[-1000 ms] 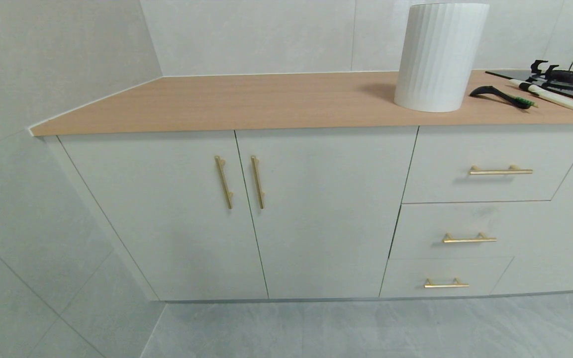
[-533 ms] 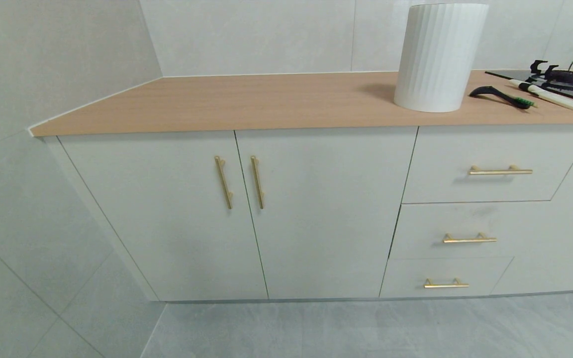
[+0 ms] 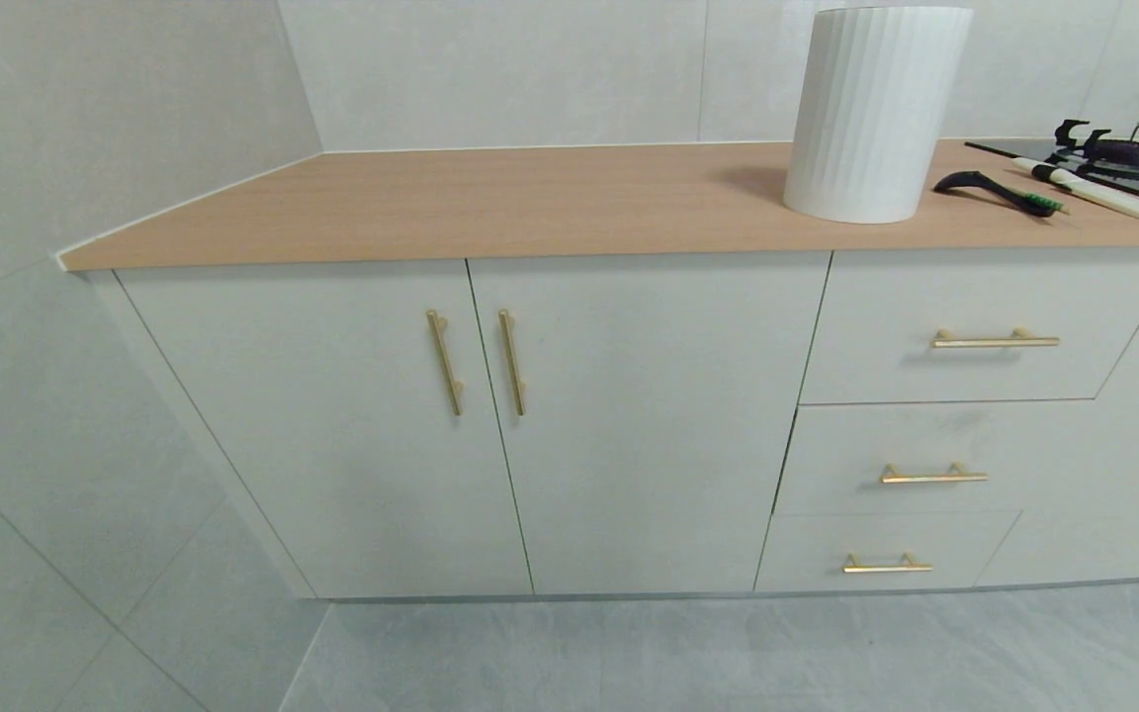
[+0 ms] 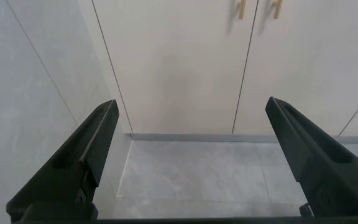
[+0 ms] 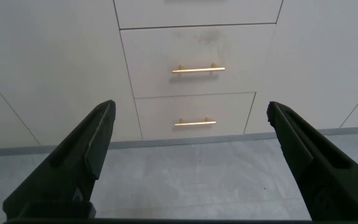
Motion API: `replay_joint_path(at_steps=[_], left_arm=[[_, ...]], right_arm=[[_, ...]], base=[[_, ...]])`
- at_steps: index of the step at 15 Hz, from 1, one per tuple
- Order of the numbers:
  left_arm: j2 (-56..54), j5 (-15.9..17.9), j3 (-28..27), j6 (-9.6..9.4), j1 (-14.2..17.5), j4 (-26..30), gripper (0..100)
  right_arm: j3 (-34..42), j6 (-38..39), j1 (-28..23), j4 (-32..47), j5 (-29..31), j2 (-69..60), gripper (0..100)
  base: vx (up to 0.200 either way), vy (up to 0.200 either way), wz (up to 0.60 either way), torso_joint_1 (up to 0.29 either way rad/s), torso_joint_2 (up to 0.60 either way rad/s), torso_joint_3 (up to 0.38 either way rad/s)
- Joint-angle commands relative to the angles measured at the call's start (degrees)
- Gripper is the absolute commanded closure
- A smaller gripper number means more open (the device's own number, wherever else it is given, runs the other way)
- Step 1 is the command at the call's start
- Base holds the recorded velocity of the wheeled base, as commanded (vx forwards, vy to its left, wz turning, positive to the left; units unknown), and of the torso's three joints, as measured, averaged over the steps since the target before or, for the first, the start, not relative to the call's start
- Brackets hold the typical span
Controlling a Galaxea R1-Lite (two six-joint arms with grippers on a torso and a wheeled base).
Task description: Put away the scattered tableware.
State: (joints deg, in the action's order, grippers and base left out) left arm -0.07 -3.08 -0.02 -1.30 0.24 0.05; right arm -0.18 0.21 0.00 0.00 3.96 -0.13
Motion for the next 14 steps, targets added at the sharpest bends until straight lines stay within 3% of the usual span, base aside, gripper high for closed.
replay_joint_path(at_steps=[1,4,8,14], left_arm=[[0.07,0.1,0.02,0.07,0.02,-0.14,0],[0.07,0.01,0.02,1.74,0.02,-0.14,0],[0.07,0.1,0.02,1.3,0.02,-0.14,0],[0.07,0.1,0.02,1.48,0.02,-0.14,0]], right_arm=[[0.09,-0.03,0.0,0.09,-0.01,0.13,0],[0.01,-0.03,0.0,0.09,-0.01,0.13,0],[0.01,0.06,0.0,0.09,-0.01,0.13,0],[0.01,0.06,0.0,0.09,-0.01,0.13,0]], base=[[0.0,0.0,0.0,0.0,0.0,0.0],[0.0,0.0,0.0,0.0,0.0,0.0],[0.0,0.0,0.0,0.0,0.0,0.0],[0.0,-0.2,0.0,0.008,0.0,0.0]])
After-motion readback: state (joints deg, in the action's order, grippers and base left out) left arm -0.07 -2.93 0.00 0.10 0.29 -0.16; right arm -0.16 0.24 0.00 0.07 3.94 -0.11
